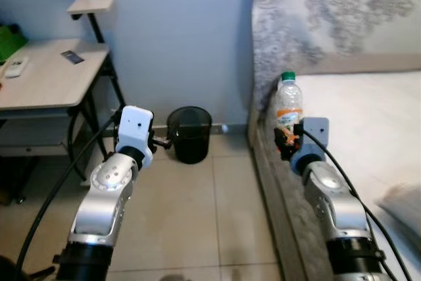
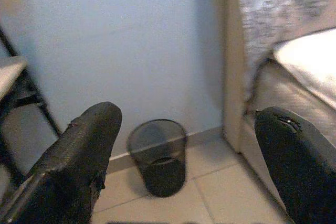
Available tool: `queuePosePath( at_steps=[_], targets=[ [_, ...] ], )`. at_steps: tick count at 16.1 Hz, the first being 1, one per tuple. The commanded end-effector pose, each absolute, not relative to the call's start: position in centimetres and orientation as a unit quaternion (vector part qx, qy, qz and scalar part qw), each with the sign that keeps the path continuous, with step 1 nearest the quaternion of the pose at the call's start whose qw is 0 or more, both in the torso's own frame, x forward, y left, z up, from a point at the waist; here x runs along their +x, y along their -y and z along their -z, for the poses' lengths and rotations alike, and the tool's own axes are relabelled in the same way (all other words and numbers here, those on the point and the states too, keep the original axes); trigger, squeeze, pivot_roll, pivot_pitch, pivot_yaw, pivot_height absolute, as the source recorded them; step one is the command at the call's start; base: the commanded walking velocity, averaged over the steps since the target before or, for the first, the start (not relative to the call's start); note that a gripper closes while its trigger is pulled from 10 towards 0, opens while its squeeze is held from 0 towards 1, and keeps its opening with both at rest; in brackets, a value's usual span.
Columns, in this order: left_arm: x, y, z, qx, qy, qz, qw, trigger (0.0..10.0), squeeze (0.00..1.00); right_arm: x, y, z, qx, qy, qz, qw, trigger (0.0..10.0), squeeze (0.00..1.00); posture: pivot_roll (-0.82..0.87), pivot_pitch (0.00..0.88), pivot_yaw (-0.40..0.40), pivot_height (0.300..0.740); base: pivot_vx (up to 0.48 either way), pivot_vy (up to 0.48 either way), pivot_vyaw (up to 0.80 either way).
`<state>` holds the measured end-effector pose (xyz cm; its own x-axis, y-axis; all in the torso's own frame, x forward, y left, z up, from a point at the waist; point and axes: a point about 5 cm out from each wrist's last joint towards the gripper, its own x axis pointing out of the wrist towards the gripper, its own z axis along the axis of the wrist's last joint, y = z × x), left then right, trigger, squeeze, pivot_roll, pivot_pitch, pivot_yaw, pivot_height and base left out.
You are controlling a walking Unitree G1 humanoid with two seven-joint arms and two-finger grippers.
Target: Clean up the room
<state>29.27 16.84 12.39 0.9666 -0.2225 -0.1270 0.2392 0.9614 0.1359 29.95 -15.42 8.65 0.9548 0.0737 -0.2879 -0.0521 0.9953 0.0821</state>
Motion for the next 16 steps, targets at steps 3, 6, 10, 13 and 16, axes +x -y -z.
queuePosePath(
  at_steps=[3, 6, 10, 13, 16],
  targets=[
    [29.40, -17.22, -12.56, 0.078, -0.051, 0.113, 0.989, 10.0, 0.00, 30.30, 14.47, -9.23, 0.038, -0.135, -0.045, 0.989, 10.0, 0.00, 0.10, 0.000, 0.040, 0.740, 0.352, 0.000, 0.00],
    [29.59, -17.19, -12.82, 0.078, -0.048, 0.113, 0.989, 10.0, 0.00, 30.50, 14.16, -9.49, 0.036, -0.132, -0.055, 0.989, 10.0, 0.00, 0.11, 0.000, 0.033, 0.740, 0.350, 0.000, 0.00],
    [29.78, -17.13, -12.79, 0.078, -0.046, 0.115, 0.989, 10.0, 0.00, 30.57, 14.13, -9.32, 0.035, -0.136, -0.055, 0.989, 10.0, 0.00, 0.11, 0.000, 0.030, 0.740, 0.350, 0.000, 0.00],
    [29.94, -17.21, -12.85, 0.075, -0.045, 0.115, 0.990, 10.0, 0.00, 30.79, 14.15, -9.67, 0.048, -0.133, -0.054, 0.989, 10.0, 0.00, 0.10, 0.000, 0.033, 0.740, 0.346, 0.000, 0.00],
    [29.51, -16.78, -12.17, 0.069, -0.054, 0.123, 0.988, 10.0, 0.00, 30.74, 14.88, -9.63, 0.040, -0.132, -0.046, 0.989, 10.0, 0.00, 0.10, 0.000, 0.021, 0.740, 0.335, 0.000, 0.00]
  ],
)
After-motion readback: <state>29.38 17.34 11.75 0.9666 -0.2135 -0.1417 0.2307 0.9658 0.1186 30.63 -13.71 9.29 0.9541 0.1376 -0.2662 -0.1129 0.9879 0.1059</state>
